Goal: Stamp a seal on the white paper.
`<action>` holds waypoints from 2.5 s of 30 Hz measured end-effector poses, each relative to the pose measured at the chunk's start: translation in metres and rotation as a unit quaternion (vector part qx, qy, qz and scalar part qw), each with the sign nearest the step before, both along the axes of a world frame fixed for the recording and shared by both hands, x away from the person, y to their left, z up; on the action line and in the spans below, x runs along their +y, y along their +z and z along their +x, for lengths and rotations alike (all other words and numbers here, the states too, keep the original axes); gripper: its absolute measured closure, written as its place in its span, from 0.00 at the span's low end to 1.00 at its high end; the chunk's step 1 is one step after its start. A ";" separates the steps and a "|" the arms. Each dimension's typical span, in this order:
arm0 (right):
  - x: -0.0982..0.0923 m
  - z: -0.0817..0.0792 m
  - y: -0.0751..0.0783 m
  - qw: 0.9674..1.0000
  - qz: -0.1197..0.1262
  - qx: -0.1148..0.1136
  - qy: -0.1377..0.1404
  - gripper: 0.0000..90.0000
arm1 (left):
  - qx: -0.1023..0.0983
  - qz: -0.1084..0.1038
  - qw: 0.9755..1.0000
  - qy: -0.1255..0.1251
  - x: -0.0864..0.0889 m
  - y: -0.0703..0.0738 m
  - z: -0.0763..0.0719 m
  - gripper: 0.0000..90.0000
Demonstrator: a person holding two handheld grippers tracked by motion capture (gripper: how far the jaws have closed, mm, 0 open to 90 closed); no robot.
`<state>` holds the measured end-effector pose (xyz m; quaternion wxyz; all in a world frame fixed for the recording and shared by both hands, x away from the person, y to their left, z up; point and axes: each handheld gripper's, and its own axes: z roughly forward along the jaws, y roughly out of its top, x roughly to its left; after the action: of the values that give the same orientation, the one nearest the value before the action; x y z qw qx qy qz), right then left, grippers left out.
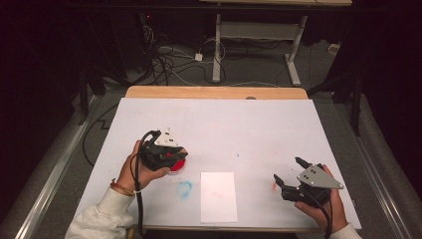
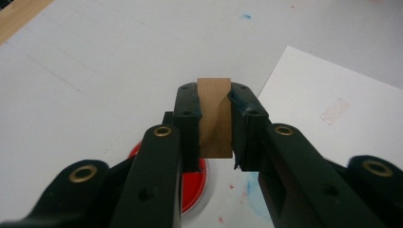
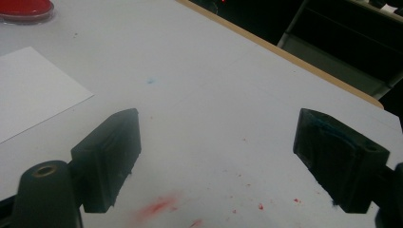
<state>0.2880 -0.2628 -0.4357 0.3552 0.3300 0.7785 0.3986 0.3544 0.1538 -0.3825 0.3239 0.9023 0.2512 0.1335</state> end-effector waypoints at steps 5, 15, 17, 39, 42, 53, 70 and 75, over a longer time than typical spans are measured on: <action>0.002 -0.002 -0.001 1.000 -0.005 0.001 0.006 0.18 | -0.001 0.012 1.000 -0.017 -0.012 -0.001 -0.005 0.82; 0.003 -0.005 -0.001 1.000 -0.010 0.001 0.006 0.18 | 0.005 0.032 0.998 -0.061 -0.037 -0.005 -0.018 0.82; 0.003 -0.005 -0.001 1.000 -0.010 0.001 0.005 0.18 | 0.010 0.034 0.997 -0.070 -0.041 -0.007 -0.019 0.82; 0.004 -0.005 -0.002 1.000 -0.019 0.002 0.006 0.19 | 0.045 0.061 0.990 -0.119 -0.082 -0.036 -0.025 0.82; 0.004 -0.005 -0.002 1.000 -0.019 0.001 0.006 0.19 | 0.053 0.065 0.989 -0.125 -0.088 -0.042 -0.026 0.82; 0.003 -0.004 -0.003 1.000 -0.022 0.003 0.004 0.19 | 0.070 0.082 0.985 -0.134 -0.104 -0.061 -0.025 0.82; 0.004 -0.004 -0.004 1.000 -0.027 0.004 0.004 0.19 | 0.096 0.084 0.983 -0.136 -0.109 -0.072 -0.019 0.82; 0.005 -0.004 -0.004 1.000 -0.029 0.004 0.004 0.19 | 0.100 0.093 0.982 -0.132 -0.112 -0.071 -0.019 0.82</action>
<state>0.2842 -0.2579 -0.4401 0.3598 0.3180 0.7925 0.3760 0.3359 0.0422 -0.4536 0.2265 0.9626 0.1471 0.0212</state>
